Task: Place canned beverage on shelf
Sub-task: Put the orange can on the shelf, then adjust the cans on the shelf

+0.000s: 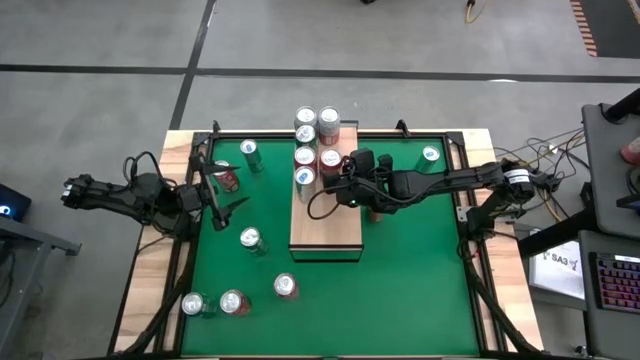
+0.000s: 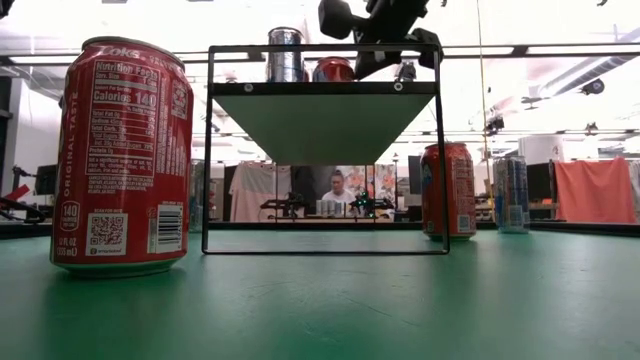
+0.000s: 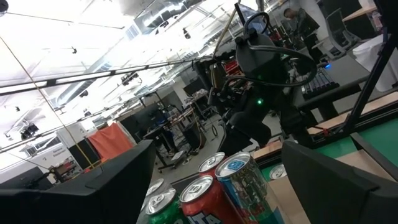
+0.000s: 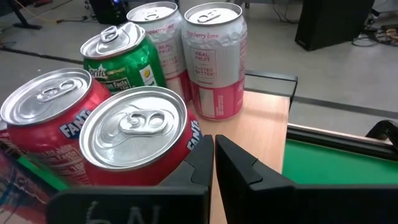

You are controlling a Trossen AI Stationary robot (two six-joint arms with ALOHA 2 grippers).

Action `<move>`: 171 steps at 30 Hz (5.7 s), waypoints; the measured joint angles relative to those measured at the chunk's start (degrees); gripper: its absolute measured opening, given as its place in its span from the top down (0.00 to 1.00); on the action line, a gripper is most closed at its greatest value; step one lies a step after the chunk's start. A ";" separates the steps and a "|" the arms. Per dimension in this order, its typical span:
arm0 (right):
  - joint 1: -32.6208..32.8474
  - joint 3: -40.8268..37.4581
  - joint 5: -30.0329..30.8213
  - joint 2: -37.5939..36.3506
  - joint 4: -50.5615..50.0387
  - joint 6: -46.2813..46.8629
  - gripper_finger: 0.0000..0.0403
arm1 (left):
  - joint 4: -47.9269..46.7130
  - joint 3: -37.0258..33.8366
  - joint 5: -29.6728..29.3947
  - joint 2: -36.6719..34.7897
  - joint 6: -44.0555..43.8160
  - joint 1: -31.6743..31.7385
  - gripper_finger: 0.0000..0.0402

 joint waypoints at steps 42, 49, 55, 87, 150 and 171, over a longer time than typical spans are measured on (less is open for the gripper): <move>-0.61 0.81 -16.88 -1.79 -1.29 -3.55 0.98 | -0.35 0.00 -0.02 -0.04 0.07 0.00 0.17; -0.62 0.81 -16.89 -3.24 -3.69 -2.99 0.98 | -0.33 0.00 -0.02 0.00 0.07 0.00 0.17; -1.97 1.29 -16.37 -4.72 -9.95 -1.20 0.98 | -0.35 0.01 -0.01 0.07 0.04 0.01 0.17; -5.33 1.13 -19.73 -2.25 -1.56 -15.50 0.98 | -7.52 0.19 4.83 3.76 -18.08 0.02 0.84; 3.19 5.99 -23.53 2.47 1.24 -1.34 0.98 | -9.87 -0.30 12.43 15.27 -13.13 19.08 0.91; 3.92 5.79 -16.48 4.37 3.33 -0.50 0.98 | -11.54 -0.37 12.45 13.88 -13.53 19.06 0.91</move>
